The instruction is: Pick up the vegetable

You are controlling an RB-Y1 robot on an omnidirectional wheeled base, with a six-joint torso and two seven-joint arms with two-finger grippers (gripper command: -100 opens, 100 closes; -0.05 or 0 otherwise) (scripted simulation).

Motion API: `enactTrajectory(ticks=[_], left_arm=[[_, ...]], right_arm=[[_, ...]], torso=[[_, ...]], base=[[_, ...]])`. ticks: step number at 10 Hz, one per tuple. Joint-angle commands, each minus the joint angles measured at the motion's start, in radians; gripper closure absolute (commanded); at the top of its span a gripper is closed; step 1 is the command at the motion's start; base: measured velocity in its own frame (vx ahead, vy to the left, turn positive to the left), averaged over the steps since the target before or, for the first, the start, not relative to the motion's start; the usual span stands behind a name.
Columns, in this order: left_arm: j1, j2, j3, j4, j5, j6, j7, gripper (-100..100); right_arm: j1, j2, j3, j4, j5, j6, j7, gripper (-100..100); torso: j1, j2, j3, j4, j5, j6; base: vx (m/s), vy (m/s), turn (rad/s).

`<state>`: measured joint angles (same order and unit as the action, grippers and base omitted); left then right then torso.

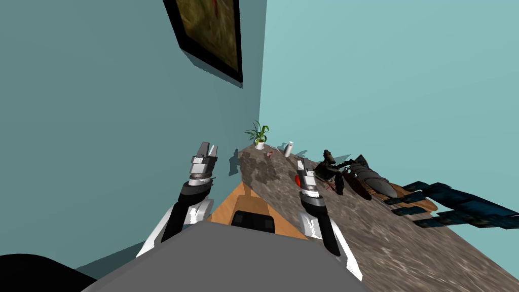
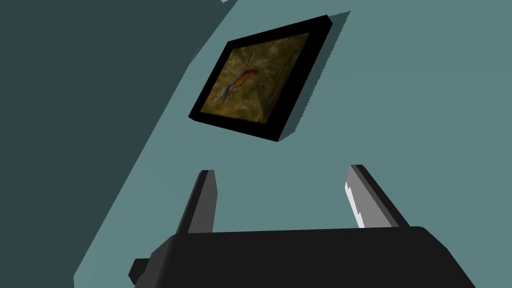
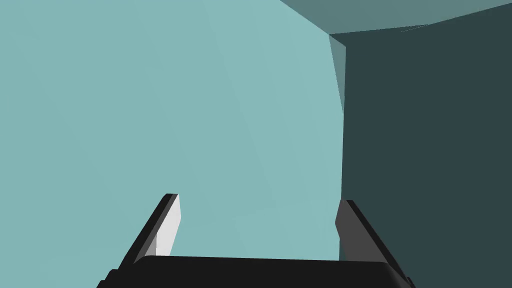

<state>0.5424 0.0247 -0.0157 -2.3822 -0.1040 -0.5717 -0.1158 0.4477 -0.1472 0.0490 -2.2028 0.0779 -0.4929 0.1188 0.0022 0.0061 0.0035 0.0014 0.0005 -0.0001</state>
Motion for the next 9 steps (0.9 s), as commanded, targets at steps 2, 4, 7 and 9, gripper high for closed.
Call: enactTrajectory(ticks=[2, 4, 7, 9], left_arm=[[0.0, 0.0, 0.0, 0.0, 0.0, 0.0, 0.0, 0], [0.0, 0.0, 0.0, 0.0, 0.0, 0.0, 0.0, 0], [0.0, 0.0, 0.0, 0.0, 0.0, 0.0, 0.0, 0], [0.0, 0.0, 0.0, 0.0, 0.0, 0.0, 0.0, 0]], right_arm=[[-0.04, -0.074, -0.015, 0.078, 0.046, 0.035, 0.055, -100], [-0.057, -0.102, -0.02, 0.126, 0.066, 0.05, 0.078, -100], [-0.094, -0.162, -0.029, 0.214, 0.108, 0.082, 0.129, -100], [-0.113, -0.192, -0.034, 0.263, 0.129, 0.1, 0.157, -100]], torso=[[0.0, 0.0, 0.0, 0.0, 0.0, 0.0], [-0.001, -0.001, 0.0, 0.0, 0.0, 0.0], [0.0, -0.002, -0.001, 0.0, 0.0, 0.0], [0.001, -0.001, 0.0, 0.0, 0.0, 0.0]], base=[[-0.099, 0.037, 0.096], [-0.067, 0.034, 0.045], [-0.072, 0.051, 0.064], [-0.081, 0.051, 0.081]])
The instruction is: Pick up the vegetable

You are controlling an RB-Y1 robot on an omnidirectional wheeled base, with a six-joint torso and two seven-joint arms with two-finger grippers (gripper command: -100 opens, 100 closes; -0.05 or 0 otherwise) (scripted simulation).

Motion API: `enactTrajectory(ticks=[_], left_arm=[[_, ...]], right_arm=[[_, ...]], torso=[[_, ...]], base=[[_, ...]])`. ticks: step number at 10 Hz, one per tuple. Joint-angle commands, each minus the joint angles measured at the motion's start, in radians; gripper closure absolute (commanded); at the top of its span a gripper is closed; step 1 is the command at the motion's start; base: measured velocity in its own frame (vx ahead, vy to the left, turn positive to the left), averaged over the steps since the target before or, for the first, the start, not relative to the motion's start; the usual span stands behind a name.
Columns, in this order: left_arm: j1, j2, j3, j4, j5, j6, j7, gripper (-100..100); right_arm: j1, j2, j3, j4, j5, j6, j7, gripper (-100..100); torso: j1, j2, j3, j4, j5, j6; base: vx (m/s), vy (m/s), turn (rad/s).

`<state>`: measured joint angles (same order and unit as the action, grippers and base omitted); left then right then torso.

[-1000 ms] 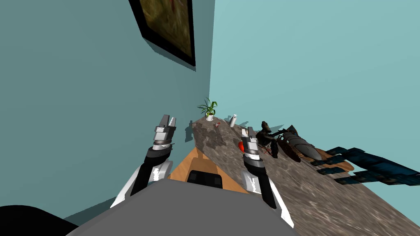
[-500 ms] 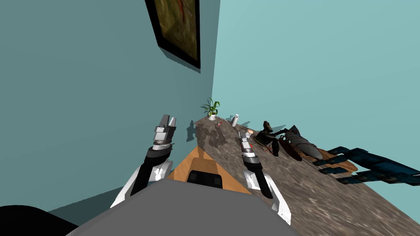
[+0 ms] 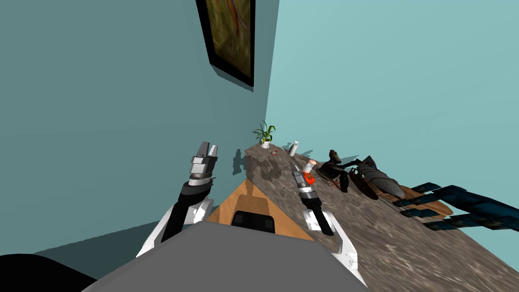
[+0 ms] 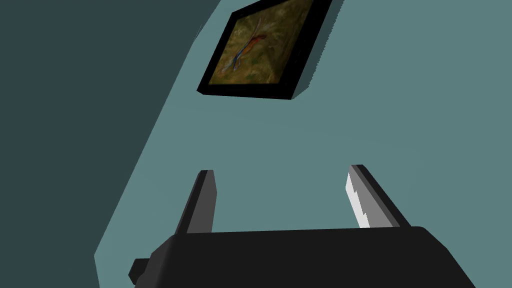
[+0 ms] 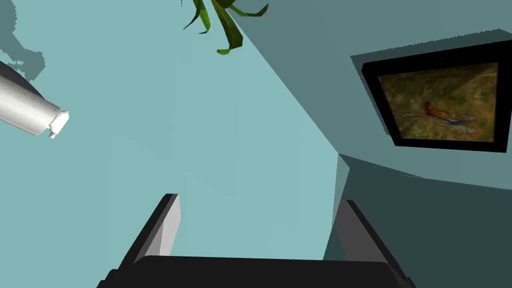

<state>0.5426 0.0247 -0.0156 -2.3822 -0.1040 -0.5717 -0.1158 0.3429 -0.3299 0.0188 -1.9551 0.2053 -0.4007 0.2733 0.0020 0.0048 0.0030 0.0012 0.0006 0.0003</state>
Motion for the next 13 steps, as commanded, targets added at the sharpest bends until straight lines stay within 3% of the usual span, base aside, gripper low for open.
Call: enactTrajectory(ticks=[1, 8, 10, 12, 13], left_arm=[[0.0, 0.0, 0.0, 0.0, 0.0, 0.0, 0.0, 0], [0.0, 0.0, 0.0, 0.0, 0.0, 0.0, 0.0, 0], [0.0, 0.0, 0.0, 0.0, 0.0, 0.0, 0.0, 0], [0.0, 0.0, 0.0, 0.0, 0.0, 0.0, 0.0, 0], [0.0, 0.0, 0.0, 0.0, 0.0, 0.0, 0.0, 0]], right_arm=[[-0.028, -0.04, -0.008, 0.05, 0.024, 0.026, 0.031, -100], [-0.087, -0.128, -0.019, 0.21, 0.094, 0.084, 0.122, -100], [-0.125, -0.184, -0.025, 0.289, 0.142, 0.124, 0.186, -100], [-0.125, -0.184, -0.025, 0.312, 0.142, 0.124, 0.186, -100], [-0.144, -0.21, -0.028, 0.35, 0.166, 0.144, 0.218, -100]], torso=[[0.0, 0.0, 0.0, 0.0, 0.0, 0.0], [0.0, -0.001, 0.0, 0.0, 0.0, 0.0], [0.0, -0.001, 0.0, 0.0, 0.0, 0.0], [0.001, 0.0, 0.0, 0.0, 0.0, 0.0], [-0.001, -0.003, -0.001, 0.0, 0.0, 0.0]], base=[[-0.076, 0.029, 0.061], [-0.059, 0.039, 0.056], [-0.077, 0.055, 0.12], [-0.04, 0.04, 0.006], [-0.042, 0.025, 0.091]])
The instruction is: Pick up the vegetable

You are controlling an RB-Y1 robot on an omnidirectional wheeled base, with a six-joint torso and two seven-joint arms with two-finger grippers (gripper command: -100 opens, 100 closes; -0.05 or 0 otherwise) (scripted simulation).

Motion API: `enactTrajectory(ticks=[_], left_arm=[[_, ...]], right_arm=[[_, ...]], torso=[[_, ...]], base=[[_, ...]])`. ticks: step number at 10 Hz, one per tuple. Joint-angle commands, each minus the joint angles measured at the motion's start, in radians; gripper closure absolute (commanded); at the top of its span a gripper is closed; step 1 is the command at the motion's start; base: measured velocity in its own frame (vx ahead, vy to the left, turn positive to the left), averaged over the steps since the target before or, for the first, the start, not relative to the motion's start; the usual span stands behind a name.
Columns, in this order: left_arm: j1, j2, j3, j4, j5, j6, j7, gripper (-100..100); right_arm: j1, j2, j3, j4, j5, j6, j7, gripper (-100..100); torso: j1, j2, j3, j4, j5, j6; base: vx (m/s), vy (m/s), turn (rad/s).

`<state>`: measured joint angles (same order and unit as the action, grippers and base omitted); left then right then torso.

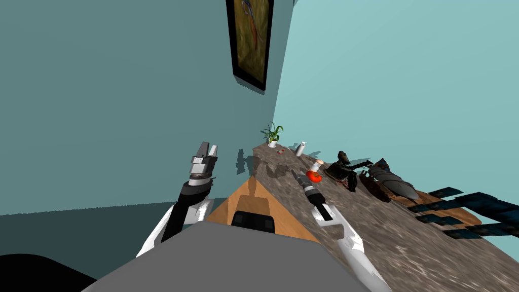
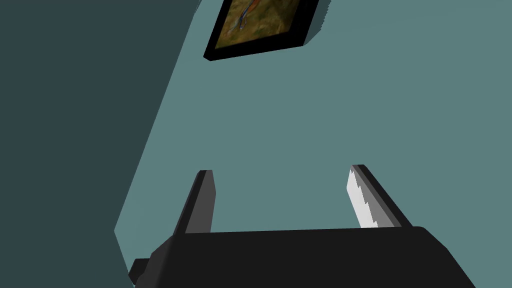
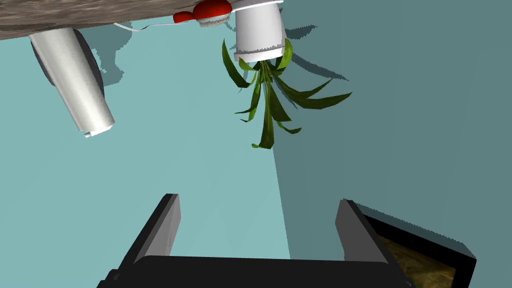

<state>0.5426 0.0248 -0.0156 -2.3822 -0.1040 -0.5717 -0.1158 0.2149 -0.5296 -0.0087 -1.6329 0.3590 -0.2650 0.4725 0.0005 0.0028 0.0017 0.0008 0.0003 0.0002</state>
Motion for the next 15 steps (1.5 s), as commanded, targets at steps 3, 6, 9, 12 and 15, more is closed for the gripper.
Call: enactTrajectory(ticks=[3, 6, 9, 12, 15], left_arm=[[0.0, 0.0, 0.0, 0.0, 0.0, 0.0, 0.0, 0], [0.0, 0.0, 0.0, 0.0, 0.0, 0.0, 0.0, 0], [0.0, 0.0, 0.0, 0.0, 0.0, 0.0, 0.0, 0], [0.0, 0.0, 0.0, 0.0, 0.0, 0.0, 0.0, 0], [0.0, 0.0, 0.0, 0.0, 0.0, 0.0, 0.0, 0]], right_arm=[[-0.034, -0.036, -0.003, 0.094, 0.036, 0.028, 0.051, -100], [-0.069, -0.084, -0.007, 0.186, 0.085, 0.067, 0.115, -100], [-0.085, -0.108, -0.009, 0.246, 0.108, 0.086, 0.147, -100], [-0.116, -0.153, -0.011, 0.332, 0.154, 0.122, 0.208, -100], [-0.145, -0.195, -0.014, 0.415, 0.197, 0.157, 0.266, -100]], torso=[[0.001, 0.0, 0.0, 0.0, 0.0, 0.0], [0.001, 0.0, 0.0, 0.0, 0.0, 0.0], [0.001, 0.0, 0.0, 0.0, 0.0, 0.0], [0.001, 0.0, 0.0, 0.0, 0.0, 0.001], [0.0, 0.0, 0.0, 0.0, 0.0, 0.0]], base=[[-0.044, 0.037, 0.061], [-0.045, 0.038, 0.063], [-0.041, 0.034, 0.071], [-0.037, 0.038, 0.064], [-0.036, 0.035, 0.089]])
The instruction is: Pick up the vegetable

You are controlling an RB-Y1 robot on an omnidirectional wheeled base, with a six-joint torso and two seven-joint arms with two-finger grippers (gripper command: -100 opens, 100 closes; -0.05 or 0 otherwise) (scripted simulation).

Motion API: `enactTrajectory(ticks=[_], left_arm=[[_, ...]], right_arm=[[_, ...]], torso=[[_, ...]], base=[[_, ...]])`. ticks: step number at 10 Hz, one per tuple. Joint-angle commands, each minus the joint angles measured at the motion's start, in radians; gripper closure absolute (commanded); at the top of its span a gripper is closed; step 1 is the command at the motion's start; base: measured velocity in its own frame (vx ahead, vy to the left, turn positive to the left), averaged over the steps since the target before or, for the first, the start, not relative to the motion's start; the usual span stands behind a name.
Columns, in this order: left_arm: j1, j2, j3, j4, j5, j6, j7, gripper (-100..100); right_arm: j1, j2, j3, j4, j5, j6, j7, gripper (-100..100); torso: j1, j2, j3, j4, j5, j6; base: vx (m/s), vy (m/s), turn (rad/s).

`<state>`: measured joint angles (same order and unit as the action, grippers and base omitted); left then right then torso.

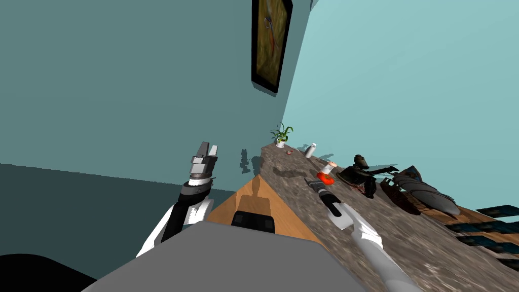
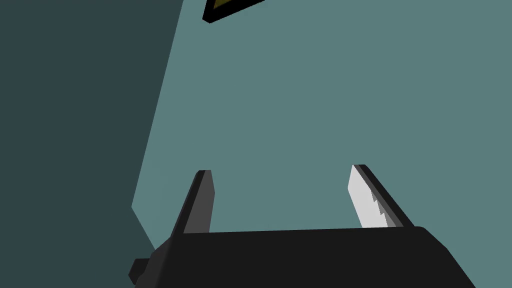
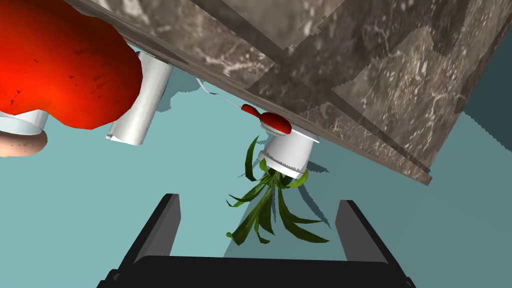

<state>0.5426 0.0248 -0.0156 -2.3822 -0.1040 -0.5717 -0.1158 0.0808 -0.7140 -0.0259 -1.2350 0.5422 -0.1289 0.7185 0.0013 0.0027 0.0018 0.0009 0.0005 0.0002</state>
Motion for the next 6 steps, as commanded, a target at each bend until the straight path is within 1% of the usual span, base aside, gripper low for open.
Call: enactTrajectory(ticks=[1, 2, 3, 4, 5, 6], left_arm=[[0.0, 0.0, 0.0, 0.0, 0.0, 0.0, 0.0, 0], [0.0, 0.0, 0.0, 0.0, 0.0, 0.0, 0.0, 0], [0.0, 0.0, 0.0, 0.0, 0.0, 0.0, 0.0, 0], [0.0, 0.0, 0.0, 0.0, 0.0, 0.0, 0.0, 0], [0.0, 0.0, 0.0, 0.0, 0.0, 0.0, 0.0, 0], [0.0, 0.0, 0.0, 0.0, 0.0, 0.0, 0.0, 0]], right_arm=[[-0.011, -0.011, 0.003, 0.033, 0.014, 0.021, 0.02, -100], [-0.025, -0.031, 0.002, 0.068, 0.034, 0.038, 0.048, -100], [-0.025, -0.031, 0.002, 0.075, 0.034, 0.038, 0.048, -100], [-0.039, -0.05, 0.002, 0.115, 0.053, 0.054, 0.076, -100], [-0.039, -0.05, 0.002, 0.115, 0.053, 0.054, 0.076, -100], [-0.052, -0.068, 0.001, 0.153, 0.071, 0.07, 0.102, -100]], torso=[[0.0, 0.0, 0.0, 0.0, 0.0, 0.0], [-0.001, 0.0, 0.0, 0.0, 0.0, 0.001], [0.0, 0.0, 0.0, 0.0, 0.0, 0.0], [-0.001, -0.001, 0.0, 0.0, 0.0, 0.001], [-0.001, -0.001, 0.0, 0.0, 0.0, 0.001], [-0.001, -0.001, -0.001, 0.0, 0.0, 0.0]], base=[[-0.035, 0.031, 0.041], [-0.031, 0.042, 0.056], [-0.021, 0.029, 0.038], [-0.021, 0.029, 0.068], [-0.014, 0.024, 0.044], [-0.017, 0.023, 0.091]])
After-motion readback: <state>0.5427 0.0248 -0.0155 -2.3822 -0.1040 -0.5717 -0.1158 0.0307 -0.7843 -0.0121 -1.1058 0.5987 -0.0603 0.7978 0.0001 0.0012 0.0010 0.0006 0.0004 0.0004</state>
